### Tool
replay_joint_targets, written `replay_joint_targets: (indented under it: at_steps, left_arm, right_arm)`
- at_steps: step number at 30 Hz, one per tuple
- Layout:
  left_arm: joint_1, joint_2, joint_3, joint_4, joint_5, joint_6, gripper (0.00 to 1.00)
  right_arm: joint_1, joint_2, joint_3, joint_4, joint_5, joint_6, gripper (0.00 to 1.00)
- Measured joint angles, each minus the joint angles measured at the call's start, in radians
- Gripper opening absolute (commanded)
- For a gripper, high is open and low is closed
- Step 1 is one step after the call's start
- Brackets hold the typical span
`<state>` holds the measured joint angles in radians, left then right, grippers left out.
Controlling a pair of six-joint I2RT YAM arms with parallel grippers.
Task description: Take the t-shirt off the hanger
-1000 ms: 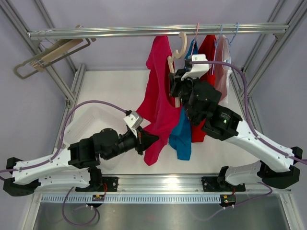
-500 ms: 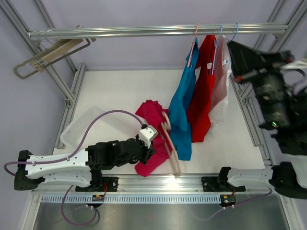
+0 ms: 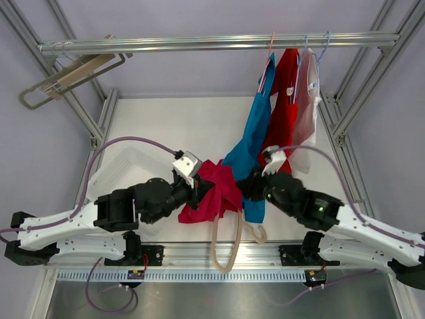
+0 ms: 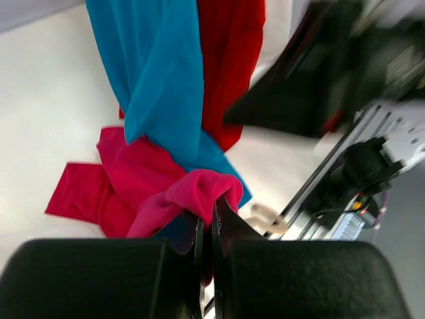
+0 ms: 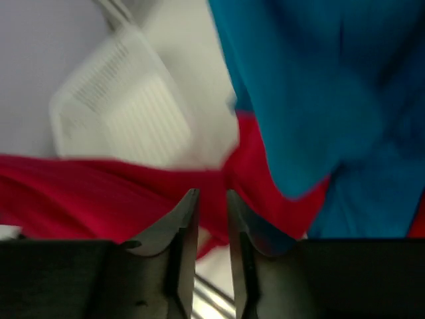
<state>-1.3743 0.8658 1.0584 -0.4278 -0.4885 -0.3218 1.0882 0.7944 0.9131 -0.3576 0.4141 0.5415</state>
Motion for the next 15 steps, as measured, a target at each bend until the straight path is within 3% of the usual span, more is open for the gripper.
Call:
replay_joint_targets:
  at_steps: [3,7,11,15]
  left_arm:
    - [0.000,0.004,-0.053,-0.008,-0.002,-0.011,0.00]
    - [0.000,-0.035,-0.135,0.008,-0.014,-0.032,0.00]
    - [0.000,-0.101,-0.251,0.048,-0.044,-0.064,0.00]
    - [0.000,-0.127,-0.303,0.082,-0.079,-0.071,0.00]
  right_arm:
    - [0.014,0.013,-0.245,-0.044,-0.070,0.185,0.53]
    - [0.106,-0.100,-0.404,-0.025,-0.066,0.422,0.68]
    - [0.166,-0.190,-0.470,-0.004,-0.060,0.603,0.68]
    - [0.204,-0.137,-0.562,0.070,-0.089,0.748,0.68]
